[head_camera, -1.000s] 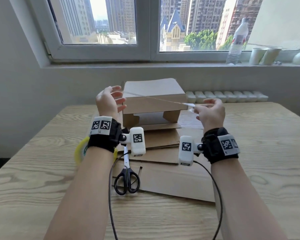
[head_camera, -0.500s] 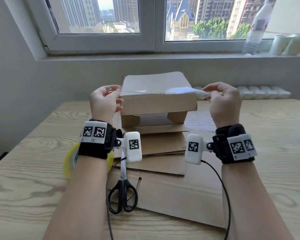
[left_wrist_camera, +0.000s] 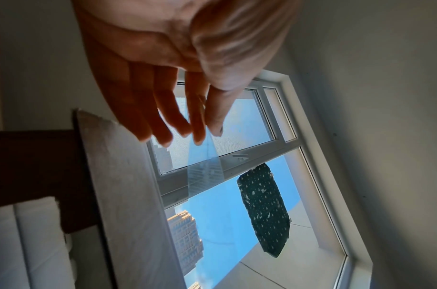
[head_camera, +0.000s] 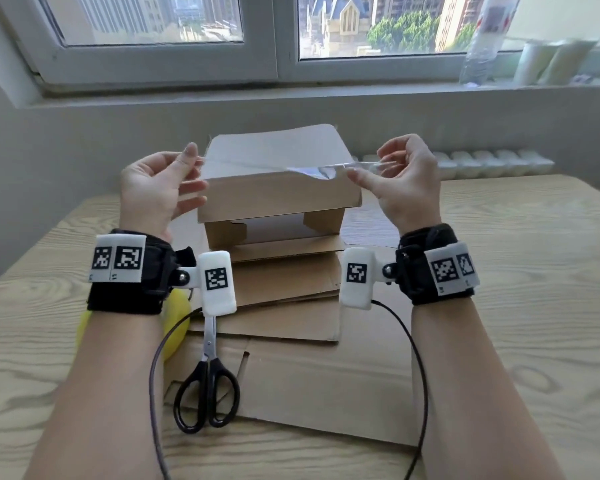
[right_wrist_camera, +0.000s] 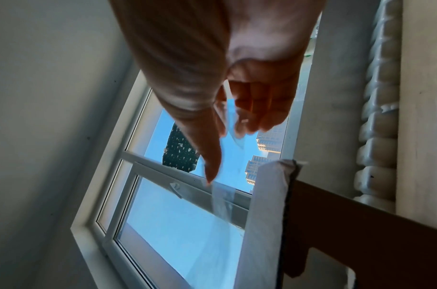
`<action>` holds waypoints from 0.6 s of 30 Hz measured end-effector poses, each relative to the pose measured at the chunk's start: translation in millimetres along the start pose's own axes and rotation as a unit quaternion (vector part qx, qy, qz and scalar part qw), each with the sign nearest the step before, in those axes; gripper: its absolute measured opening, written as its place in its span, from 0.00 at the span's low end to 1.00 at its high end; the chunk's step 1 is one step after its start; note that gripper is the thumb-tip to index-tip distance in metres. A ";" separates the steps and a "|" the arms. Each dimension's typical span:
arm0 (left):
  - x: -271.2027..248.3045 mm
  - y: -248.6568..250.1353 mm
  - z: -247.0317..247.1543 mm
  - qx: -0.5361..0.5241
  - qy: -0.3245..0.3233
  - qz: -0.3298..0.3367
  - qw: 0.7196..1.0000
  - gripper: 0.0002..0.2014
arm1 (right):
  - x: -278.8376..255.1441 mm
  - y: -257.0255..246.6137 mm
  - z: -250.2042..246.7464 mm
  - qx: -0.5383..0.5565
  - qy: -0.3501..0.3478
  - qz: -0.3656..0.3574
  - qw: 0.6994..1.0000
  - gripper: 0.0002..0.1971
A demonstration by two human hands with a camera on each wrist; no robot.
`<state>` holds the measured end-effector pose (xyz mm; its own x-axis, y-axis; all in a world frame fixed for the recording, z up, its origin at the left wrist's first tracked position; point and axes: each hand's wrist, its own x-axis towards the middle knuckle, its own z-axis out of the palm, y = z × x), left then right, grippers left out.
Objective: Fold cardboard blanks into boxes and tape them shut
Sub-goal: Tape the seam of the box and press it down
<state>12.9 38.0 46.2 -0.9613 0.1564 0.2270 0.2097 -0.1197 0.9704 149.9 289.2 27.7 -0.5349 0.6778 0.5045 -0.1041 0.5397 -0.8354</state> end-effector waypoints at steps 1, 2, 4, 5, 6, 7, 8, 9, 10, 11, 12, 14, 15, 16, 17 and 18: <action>0.9 -0.5 -1.6 0.011 -0.004 -0.002 1.000 0.11 | 0.3 0.2 -3.2 0.025 -0.023 0.006 0.999 0.24; 2.0 -0.1 -3.9 0.019 -0.005 -0.007 1.000 0.12 | 1.0 0.9 -7.5 0.054 -0.046 0.017 0.997 0.26; 4.6 2.5 -8.7 0.026 -0.013 -0.021 0.999 0.13 | 1.3 2.3 -17.0 0.103 -0.083 0.034 0.991 0.28; 5.6 4.1 -11.2 0.028 -0.023 -0.028 0.999 0.14 | 1.4 3.0 -20.5 0.115 -0.096 0.037 0.988 0.28; 6.5 5.4 -13.1 0.030 -0.035 -0.034 0.998 0.15 | 1.1 3.2 -23.2 0.123 -0.107 0.035 0.986 0.27; 7.2 6.0 -15.1 0.034 -0.047 -0.038 0.998 0.16 | 0.9 3.5 -24.4 0.131 -0.112 0.031 0.985 0.25; 7.3 6.4 -16.5 0.041 -0.056 -0.040 0.997 0.15 | 1.1 4.3 -24.6 0.135 -0.111 0.024 0.984 0.22; 7.7 6.1 -17.5 0.049 -0.059 -0.038 0.996 0.13 | 1.5 4.7 -24.7 0.135 -0.107 0.016 0.985 0.19; 7.9 5.9 -18.1 0.055 -0.057 -0.033 0.996 0.12 | 1.7 5.1 -24.9 0.132 -0.104 0.007 0.986 0.17; 8.3 5.9 -18.8 0.062 -0.051 -0.025 0.996 0.10 | 2.1 5.1 -25.2 0.131 -0.103 0.001 0.986 0.15; 8.1 6.1 -19.6 0.071 -0.048 -0.018 0.996 0.09 | 2.0 4.7 -26.1 0.136 -0.103 -0.001 0.985 0.14; 8.1 6.1 -22.5 0.091 -0.058 -0.009 0.994 0.09 | 1.6 3.1 -28.5 0.154 -0.097 0.009 0.983 0.15; 8.6 5.9 -24.5 0.096 -0.068 -0.012 0.993 0.10 | 1.5 1.9 -29.9 0.163 -0.090 0.017 0.982 0.17; 9.0 6.1 -26.2 0.095 -0.080 -0.018 0.992 0.11 | 1.1 0.5 -31.2 0.170 -0.084 0.021 0.982 0.18; 9.5 6.3 -27.9 0.091 -0.090 -0.023 0.991 0.11 | 0.5 -0.8 -32.0 0.176 -0.081 0.023 0.981 0.19; 10.2 6.5 -29.1 0.087 -0.095 -0.025 0.991 0.11 | -0.2 -2.2 -32.1 0.181 -0.081 0.023 0.980 0.19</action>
<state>-0.7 10.3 52.4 -0.9235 0.3416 0.1743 0.2071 0.0618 0.9764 177.2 303.9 36.4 -0.6691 0.5934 0.4475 -0.3516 0.2778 -0.8940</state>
